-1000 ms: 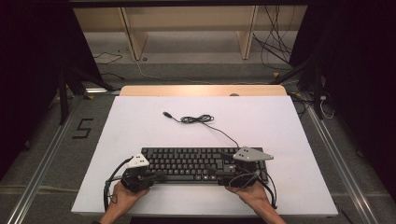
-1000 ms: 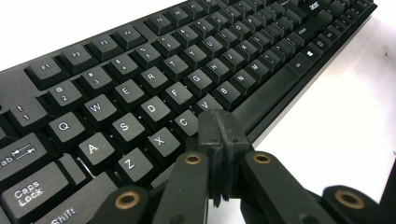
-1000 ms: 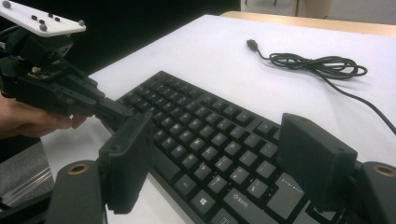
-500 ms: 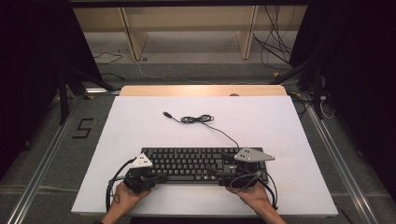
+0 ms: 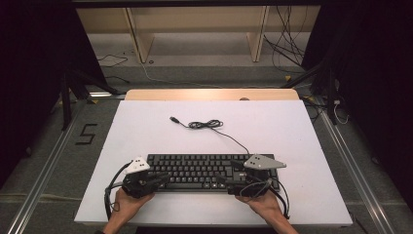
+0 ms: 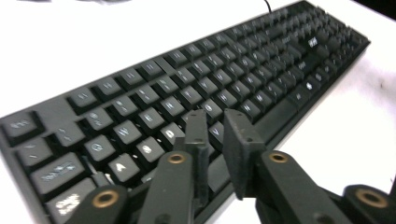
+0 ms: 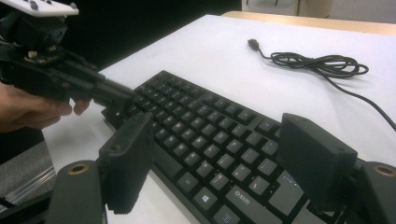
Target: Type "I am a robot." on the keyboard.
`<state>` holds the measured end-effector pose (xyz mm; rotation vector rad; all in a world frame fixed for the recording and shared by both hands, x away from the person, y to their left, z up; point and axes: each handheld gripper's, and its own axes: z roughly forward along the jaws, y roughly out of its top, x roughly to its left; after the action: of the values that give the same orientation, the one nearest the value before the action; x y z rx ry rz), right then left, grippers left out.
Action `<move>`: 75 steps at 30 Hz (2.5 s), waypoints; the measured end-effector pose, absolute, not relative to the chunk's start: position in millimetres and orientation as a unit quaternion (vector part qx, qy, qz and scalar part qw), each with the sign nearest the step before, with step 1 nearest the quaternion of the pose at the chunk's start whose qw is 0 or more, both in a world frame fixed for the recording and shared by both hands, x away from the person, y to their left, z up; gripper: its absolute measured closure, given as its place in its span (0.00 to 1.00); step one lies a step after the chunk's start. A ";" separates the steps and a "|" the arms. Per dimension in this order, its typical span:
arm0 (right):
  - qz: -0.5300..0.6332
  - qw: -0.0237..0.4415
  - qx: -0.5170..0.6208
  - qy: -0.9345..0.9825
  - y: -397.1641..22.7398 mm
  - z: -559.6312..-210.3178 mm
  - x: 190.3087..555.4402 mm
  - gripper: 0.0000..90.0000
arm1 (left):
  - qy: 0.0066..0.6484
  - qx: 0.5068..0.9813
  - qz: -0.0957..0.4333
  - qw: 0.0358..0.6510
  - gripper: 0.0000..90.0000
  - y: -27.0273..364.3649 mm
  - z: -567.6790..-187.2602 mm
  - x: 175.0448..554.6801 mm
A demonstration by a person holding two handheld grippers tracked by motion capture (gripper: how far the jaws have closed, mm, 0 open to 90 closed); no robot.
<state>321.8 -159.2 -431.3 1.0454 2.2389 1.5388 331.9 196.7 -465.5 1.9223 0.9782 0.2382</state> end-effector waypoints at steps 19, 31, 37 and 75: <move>0.526 0.117 0.355 0.764 -158.4 -432.0 321.4 0.30 | 0.465 0.721 0.109 0.502 0.40 220.9 -461.3 340.7; 0.528 0.117 0.353 0.764 -158.1 -431.8 321.2 0.30 | 0.499 0.695 0.126 0.501 0.49 236.5 -461.2 343.4; 0.528 0.117 0.352 0.764 -157.7 -432.0 321.1 0.30 | 0.494 0.710 0.123 0.486 0.70 234.1 -464.7 345.3; 0.528 0.115 0.351 0.765 -156.7 -432.4 320.8 0.29 | 0.480 0.764 0.108 0.417 0.99 215.8 -482.5 355.0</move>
<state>320.8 -156.7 -432.4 1.0278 2.2420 1.5475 355.0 215.8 -482.5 1.9188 1.2042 0.2716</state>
